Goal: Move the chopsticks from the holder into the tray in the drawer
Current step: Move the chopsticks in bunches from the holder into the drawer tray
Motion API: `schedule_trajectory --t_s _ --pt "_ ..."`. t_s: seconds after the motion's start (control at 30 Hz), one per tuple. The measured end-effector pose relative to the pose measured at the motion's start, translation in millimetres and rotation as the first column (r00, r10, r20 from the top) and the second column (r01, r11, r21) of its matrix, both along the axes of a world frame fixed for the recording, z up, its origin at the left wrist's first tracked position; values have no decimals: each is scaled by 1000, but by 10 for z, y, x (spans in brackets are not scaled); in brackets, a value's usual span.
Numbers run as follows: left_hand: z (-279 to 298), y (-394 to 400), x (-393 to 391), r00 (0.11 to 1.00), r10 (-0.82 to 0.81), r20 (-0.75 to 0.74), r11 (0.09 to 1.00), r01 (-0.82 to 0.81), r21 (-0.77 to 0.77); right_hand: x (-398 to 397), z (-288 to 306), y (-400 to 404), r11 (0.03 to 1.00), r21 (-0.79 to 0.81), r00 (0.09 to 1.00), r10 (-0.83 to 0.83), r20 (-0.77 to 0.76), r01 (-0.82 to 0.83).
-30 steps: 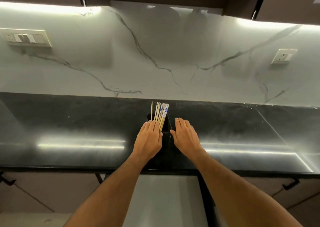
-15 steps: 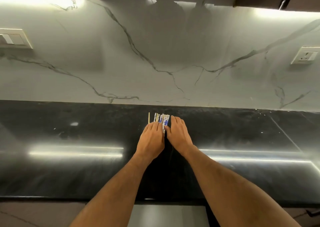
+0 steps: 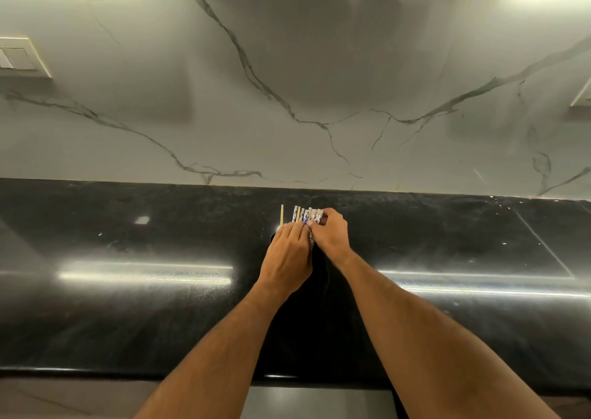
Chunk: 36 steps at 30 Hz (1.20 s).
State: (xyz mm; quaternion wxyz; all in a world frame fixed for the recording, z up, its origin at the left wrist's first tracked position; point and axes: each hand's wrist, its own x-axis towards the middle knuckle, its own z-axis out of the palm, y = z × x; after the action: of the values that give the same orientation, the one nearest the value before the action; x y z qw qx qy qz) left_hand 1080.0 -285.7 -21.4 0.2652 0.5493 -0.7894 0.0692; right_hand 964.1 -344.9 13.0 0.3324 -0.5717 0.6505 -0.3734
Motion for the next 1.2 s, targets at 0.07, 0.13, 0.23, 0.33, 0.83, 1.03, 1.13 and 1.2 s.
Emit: schedule_trajectory --t_s 0.07,0.13,0.23,0.33,0.83,1.03,1.13,1.2 --pt "-15 3 -9 1000 2 11 1000 -2 6 -11 17 -2 1000 5 1000 -3 -4 3" --pt "-25 7 -23 1000 6 16 1000 -6 12 -35 25 -4 1000 8 1000 -19 -6 19" --pt "-26 8 -33 1000 14 10 1000 -14 19 -74 40 3 998 19 998 -61 -17 62" --pt "-35 10 -28 1000 20 19 999 -20 24 -99 67 20 997 10 996 -79 -27 79" --pt "198 44 -42 993 -10 -120 1000 11 11 -122 359 170 991 -116 997 -68 -48 62" --pt "390 61 -69 926 42 -376 987 18 157 -125 619 237 967 -228 994 -107 23 110" --pt "589 80 -88 769 119 -628 943 110 314 -139 825 260 948 -293 991 -105 79 124" --pt "710 59 -100 718 98 -689 927 187 326 -146 977 273 935 -325 985 -101 143 143"
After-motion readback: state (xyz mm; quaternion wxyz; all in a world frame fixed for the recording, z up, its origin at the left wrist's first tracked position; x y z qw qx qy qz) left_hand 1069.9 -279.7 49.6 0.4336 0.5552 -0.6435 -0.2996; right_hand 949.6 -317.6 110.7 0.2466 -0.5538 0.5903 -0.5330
